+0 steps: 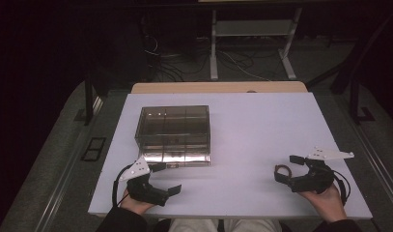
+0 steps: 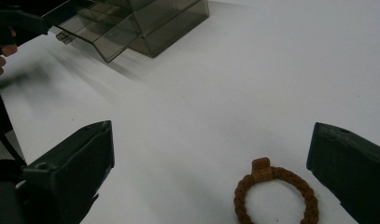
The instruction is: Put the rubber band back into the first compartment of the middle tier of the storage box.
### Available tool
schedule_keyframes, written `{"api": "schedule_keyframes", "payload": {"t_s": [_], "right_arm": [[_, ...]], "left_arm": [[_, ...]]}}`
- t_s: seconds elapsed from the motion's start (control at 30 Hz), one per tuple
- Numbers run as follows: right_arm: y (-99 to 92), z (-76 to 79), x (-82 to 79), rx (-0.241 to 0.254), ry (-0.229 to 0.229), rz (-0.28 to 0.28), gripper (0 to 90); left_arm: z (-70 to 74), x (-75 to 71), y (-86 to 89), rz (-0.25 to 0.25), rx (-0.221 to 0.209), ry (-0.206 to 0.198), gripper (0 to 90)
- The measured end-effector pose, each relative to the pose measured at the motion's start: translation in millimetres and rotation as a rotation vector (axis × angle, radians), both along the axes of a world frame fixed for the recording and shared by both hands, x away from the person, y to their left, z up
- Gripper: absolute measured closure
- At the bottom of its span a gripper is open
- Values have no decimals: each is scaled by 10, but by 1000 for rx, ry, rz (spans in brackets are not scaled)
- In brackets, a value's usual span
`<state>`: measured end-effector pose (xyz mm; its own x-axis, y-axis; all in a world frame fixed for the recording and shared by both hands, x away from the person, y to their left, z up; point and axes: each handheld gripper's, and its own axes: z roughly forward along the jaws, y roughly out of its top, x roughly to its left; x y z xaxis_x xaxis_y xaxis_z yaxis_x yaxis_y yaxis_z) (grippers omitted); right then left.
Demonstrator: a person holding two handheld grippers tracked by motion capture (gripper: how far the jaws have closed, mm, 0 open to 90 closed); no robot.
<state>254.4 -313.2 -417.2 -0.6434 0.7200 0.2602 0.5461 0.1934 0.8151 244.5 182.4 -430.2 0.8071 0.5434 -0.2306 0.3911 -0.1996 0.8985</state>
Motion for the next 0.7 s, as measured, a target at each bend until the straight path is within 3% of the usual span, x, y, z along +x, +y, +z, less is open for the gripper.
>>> {"api": "schedule_keyframes", "payload": {"t_s": [0.7], "right_arm": [[17,14,-24,-4,29,23,2]], "left_arm": [[10,-2,13,26,-14,-5,0]]}}
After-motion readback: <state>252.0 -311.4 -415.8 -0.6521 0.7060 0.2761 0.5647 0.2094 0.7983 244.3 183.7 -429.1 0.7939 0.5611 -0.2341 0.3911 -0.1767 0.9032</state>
